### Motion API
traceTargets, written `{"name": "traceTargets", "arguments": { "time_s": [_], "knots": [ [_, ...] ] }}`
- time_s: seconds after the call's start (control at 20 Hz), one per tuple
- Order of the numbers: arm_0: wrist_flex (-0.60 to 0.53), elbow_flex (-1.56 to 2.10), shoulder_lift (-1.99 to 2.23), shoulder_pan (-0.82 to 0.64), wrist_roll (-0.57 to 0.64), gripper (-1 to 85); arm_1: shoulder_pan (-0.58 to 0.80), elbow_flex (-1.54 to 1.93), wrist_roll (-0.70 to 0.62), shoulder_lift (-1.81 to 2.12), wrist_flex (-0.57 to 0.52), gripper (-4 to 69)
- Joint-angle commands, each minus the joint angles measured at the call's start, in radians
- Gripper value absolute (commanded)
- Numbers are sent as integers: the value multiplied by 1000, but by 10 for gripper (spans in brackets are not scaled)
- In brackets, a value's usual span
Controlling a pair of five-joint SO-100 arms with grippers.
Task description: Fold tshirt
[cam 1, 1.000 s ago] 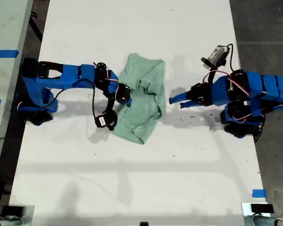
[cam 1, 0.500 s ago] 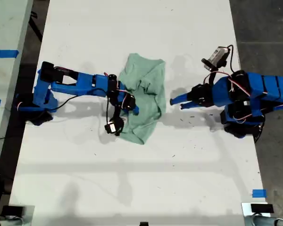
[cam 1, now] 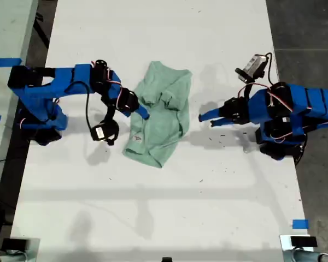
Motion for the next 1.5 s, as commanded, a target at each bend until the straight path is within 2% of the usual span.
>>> {"name": "traceTargets", "arguments": {
  "time_s": [0.0, 0.35, 0.55, 0.7, 0.95, 1.25, 1.45],
  "knots": [
    [3, 276, 382, -18, -41, 159, -9, 15, 23, 84, 66, 220],
    [48, 861, 979, 28, -218, 150, -72, 147, 61, 371, 299, 195],
    [49, 982, 1081, 60, -273, 145, -89, 173, 40, 376, 284, 140],
    [51, 992, 1085, 63, -278, 145, -91, 172, 43, 368, 284, 154],
    [58, 788, 816, 83, -250, 178, -109, 17, 25, 67, 224, 256],
    [78, 279, 219, 103, -89, 224, -112, -417, -55, -515, 166, 283],
    [15, 95, -35, 124, -43, 239, -129, -707, -91, -891, 158, 291]
  ]
}}
